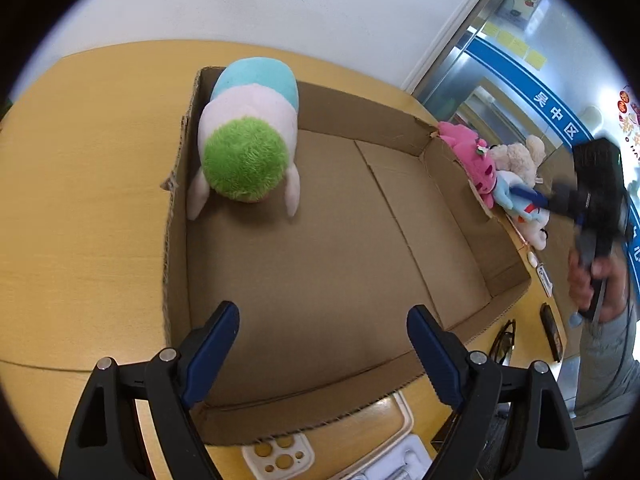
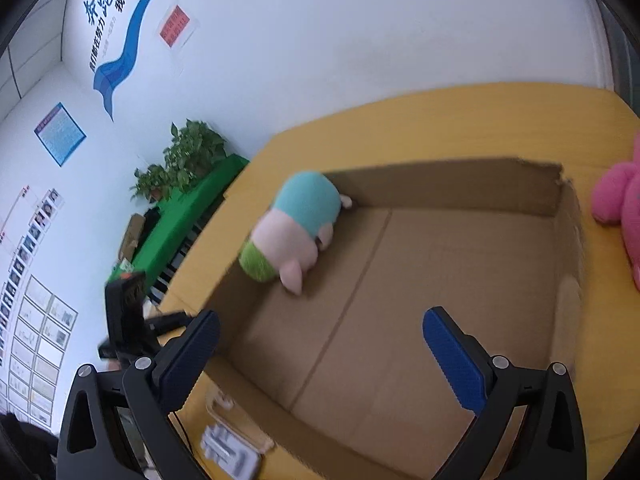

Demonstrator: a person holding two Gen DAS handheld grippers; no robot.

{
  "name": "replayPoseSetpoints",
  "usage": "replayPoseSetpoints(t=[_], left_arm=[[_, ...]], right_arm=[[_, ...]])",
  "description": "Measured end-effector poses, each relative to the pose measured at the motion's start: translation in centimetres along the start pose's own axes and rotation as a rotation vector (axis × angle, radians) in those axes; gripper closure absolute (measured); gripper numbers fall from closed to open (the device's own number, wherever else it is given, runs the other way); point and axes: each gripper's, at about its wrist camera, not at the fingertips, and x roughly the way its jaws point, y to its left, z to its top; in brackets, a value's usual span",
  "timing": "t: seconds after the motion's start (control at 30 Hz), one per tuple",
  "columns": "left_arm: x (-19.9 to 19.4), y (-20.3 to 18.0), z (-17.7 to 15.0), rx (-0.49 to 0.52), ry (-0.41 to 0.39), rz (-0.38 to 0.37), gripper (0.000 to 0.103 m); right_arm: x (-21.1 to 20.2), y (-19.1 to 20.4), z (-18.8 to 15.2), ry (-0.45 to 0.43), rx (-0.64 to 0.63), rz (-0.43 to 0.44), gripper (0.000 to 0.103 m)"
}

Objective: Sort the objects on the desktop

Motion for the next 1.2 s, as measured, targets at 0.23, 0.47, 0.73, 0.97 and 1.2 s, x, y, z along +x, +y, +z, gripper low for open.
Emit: replayPoseSetpoints(t=[0.23,0.47,0.73,0.97,1.2], left_arm=[[0.3,-0.7,-1.7,-0.011,0.017,0.045,0.016],[0.4,-1.6,-2.4,0.042,0.023,0.140,0.016],[-4.6,-4.9,-3.4,0.076,-0.208,0.183,0.016],[-7.7,-10.4,-5.1,0.151,-0.366,0.194,0.014],[-7.9,-12.9,-6.5,0.121,-0.447,0.203,0.014]], right_arm=[[-1.1,-4.0,-9.0,0.121,0.003,-0.202,0.000],[-1.3,-4.0,-11.7,0.130,-0.054,-0.277,0.000],[-2.3,1.1,-10.8,0.009,-0.141,-0.364,0.000],[-3.1,6.4,-12.0,-0.101,-0.239,-0.416,0.000],[-3.8,8.1,-11.9,-0.175,-0.259,-0.462,0.001]])
